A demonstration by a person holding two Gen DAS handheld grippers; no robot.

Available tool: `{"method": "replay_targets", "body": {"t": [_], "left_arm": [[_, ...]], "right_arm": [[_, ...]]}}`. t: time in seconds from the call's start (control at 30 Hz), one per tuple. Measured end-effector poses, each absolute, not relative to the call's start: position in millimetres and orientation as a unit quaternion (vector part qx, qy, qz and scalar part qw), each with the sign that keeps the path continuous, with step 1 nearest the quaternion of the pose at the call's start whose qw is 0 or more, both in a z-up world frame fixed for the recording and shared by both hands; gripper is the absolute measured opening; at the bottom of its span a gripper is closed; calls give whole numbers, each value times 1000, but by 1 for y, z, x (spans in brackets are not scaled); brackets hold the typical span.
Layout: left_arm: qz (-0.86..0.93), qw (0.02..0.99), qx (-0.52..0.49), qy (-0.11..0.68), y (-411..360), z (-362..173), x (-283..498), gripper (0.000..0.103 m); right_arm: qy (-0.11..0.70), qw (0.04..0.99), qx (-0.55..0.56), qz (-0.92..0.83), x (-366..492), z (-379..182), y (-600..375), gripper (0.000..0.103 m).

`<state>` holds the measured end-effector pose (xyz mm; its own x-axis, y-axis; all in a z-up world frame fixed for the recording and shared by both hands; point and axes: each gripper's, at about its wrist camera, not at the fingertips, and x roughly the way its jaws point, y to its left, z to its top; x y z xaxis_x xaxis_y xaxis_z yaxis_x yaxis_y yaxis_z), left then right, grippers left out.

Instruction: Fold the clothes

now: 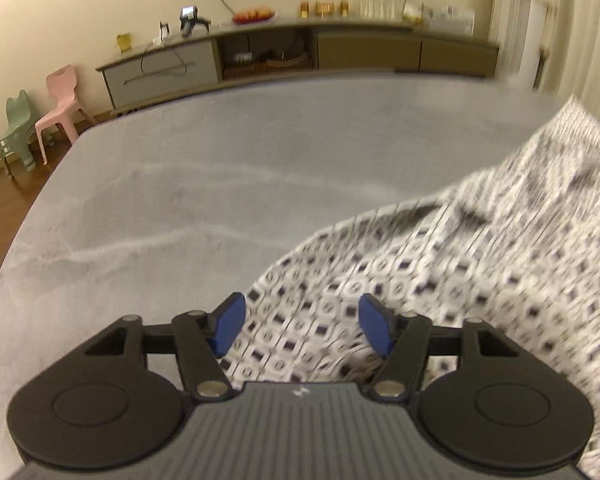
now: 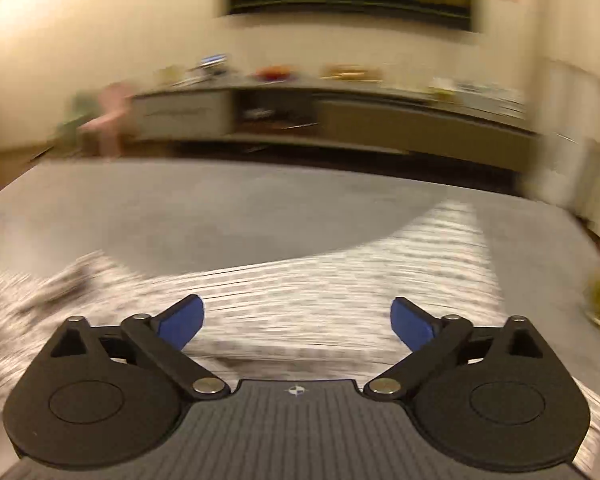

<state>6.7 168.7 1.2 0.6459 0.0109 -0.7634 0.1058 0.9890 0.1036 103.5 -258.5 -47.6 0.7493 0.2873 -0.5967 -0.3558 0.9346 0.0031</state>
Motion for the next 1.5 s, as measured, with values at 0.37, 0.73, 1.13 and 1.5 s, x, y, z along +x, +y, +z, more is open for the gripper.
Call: {"method": "replay_targets", "body": {"t": [0.37,0.73,1.13,1.5], "left_arm": [[0,917,101,386,197,11,66,0],[6,938,100,331,200,32,61,56],[-72,885,166,429,193,-15,-1,70],[65,905,188,377,224,-7,30,1]], "right_arm": [[379,856,-179,301,145,-31,-169,2],[351,915,6,199,201,-5,-193,82],[283,851,-229,379,109,-2,-72,102],[342,834,-214,375,162,13,-31,15]]}}
